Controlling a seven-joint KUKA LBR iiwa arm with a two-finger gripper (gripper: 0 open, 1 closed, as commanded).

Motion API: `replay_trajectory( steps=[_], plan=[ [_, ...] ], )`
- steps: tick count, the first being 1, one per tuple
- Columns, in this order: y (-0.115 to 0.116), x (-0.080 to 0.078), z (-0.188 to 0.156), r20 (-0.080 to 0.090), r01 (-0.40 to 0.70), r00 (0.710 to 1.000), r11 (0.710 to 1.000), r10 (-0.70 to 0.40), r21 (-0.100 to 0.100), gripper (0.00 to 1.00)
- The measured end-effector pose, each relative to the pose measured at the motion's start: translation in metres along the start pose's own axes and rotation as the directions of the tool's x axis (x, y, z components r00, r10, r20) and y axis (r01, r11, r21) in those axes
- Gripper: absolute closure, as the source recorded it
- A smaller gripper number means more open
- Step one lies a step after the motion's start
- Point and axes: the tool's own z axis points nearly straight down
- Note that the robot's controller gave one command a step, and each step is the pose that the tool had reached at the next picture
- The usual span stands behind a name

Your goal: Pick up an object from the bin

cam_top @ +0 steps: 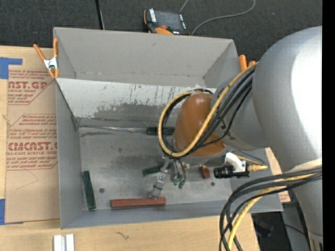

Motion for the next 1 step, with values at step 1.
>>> replay_trajectory(
  steps=[1],
  plan=[
    [0.0004, 0.0001, 0.0001, 0.002, 0.000, 1.000, 1.000, 0.000, -0.001, 0.00]
  ],
)
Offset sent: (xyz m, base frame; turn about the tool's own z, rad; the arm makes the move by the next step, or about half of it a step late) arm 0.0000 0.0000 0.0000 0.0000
